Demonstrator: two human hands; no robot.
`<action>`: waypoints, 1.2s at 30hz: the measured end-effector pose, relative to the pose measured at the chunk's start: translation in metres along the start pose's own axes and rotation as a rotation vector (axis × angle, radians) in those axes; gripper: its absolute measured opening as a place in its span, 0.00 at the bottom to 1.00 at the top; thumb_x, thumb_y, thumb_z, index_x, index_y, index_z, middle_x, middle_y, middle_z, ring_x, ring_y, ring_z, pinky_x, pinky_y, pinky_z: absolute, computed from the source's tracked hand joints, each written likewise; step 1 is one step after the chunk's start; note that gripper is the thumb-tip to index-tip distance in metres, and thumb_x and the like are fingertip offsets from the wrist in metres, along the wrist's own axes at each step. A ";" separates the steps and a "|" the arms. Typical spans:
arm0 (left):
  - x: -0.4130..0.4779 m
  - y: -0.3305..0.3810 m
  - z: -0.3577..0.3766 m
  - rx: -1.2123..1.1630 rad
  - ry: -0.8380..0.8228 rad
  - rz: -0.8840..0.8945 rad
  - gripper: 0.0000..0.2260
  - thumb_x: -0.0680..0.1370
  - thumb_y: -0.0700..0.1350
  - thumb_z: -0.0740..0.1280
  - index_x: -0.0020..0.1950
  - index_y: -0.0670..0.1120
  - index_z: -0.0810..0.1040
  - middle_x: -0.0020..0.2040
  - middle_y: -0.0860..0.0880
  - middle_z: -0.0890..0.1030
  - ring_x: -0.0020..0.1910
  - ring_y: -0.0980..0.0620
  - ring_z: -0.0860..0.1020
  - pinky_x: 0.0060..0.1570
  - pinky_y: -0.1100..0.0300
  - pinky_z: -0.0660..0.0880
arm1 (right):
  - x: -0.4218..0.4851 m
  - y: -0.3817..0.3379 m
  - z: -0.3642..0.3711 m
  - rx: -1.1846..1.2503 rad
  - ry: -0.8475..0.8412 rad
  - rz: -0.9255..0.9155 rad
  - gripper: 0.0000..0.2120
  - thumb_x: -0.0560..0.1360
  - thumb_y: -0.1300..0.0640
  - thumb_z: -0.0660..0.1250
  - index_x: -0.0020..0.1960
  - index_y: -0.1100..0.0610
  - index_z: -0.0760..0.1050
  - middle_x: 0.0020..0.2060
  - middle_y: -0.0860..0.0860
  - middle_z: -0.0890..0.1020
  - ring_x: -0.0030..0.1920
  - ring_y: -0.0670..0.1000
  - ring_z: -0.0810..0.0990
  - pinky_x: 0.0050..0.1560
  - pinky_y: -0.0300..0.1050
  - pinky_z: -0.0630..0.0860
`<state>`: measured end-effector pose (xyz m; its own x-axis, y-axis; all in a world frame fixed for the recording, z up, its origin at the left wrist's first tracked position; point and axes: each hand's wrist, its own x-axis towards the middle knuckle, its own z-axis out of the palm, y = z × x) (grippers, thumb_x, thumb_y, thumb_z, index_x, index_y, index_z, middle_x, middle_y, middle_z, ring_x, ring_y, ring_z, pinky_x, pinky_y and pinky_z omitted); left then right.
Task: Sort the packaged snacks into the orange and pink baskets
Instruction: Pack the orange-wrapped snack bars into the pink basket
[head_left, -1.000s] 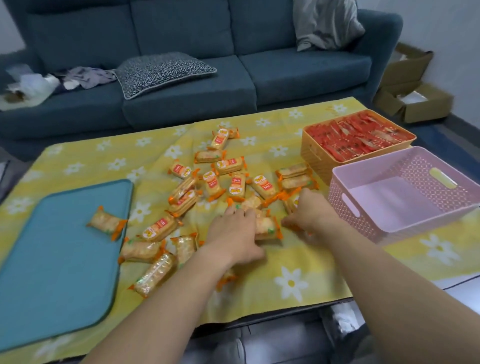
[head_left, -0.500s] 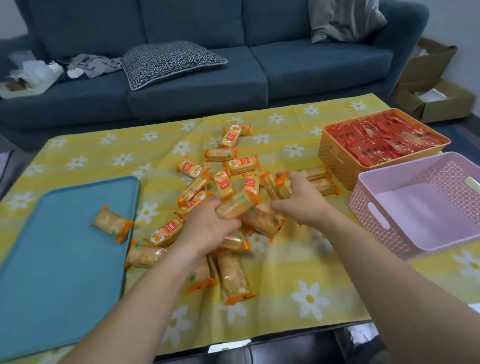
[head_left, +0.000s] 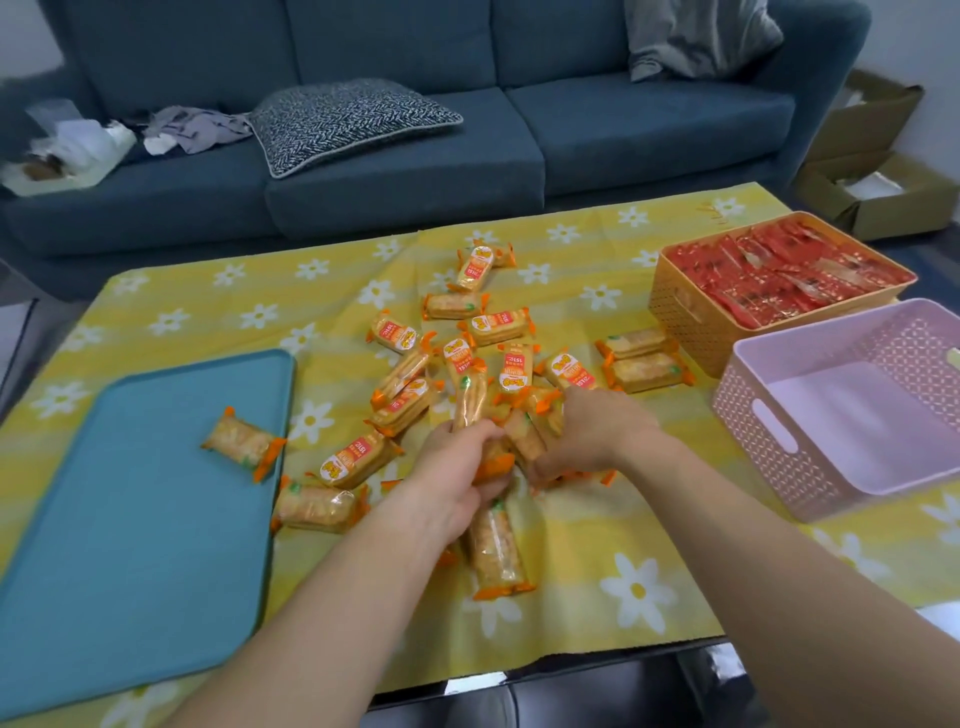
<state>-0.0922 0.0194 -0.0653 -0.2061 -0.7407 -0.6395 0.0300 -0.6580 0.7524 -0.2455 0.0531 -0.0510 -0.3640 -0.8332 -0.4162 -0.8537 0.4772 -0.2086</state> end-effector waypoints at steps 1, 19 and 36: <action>-0.001 0.001 0.002 -0.051 -0.005 -0.019 0.06 0.77 0.35 0.68 0.51 0.44 0.77 0.45 0.43 0.80 0.43 0.46 0.79 0.51 0.46 0.81 | -0.001 0.002 0.001 0.083 -0.033 0.014 0.32 0.59 0.34 0.79 0.50 0.57 0.78 0.49 0.52 0.85 0.52 0.55 0.84 0.49 0.47 0.80; -0.054 0.004 0.123 -0.018 -0.315 0.438 0.15 0.77 0.40 0.70 0.61 0.53 0.76 0.53 0.46 0.84 0.47 0.51 0.83 0.47 0.53 0.80 | -0.073 0.077 -0.067 1.170 0.490 -0.059 0.04 0.72 0.59 0.75 0.41 0.53 0.81 0.36 0.47 0.84 0.38 0.47 0.82 0.45 0.45 0.80; -0.037 -0.046 0.224 0.854 -0.196 0.488 0.38 0.75 0.54 0.74 0.79 0.45 0.61 0.74 0.43 0.70 0.72 0.44 0.69 0.67 0.55 0.67 | -0.080 0.248 -0.063 0.347 0.533 0.422 0.14 0.76 0.51 0.66 0.57 0.58 0.80 0.58 0.61 0.79 0.59 0.64 0.78 0.58 0.53 0.75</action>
<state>-0.3053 0.1075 -0.0407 -0.5182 -0.8176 -0.2510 -0.5422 0.0871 0.8357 -0.4520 0.2202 -0.0135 -0.8392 -0.5409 -0.0573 -0.4684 0.7722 -0.4294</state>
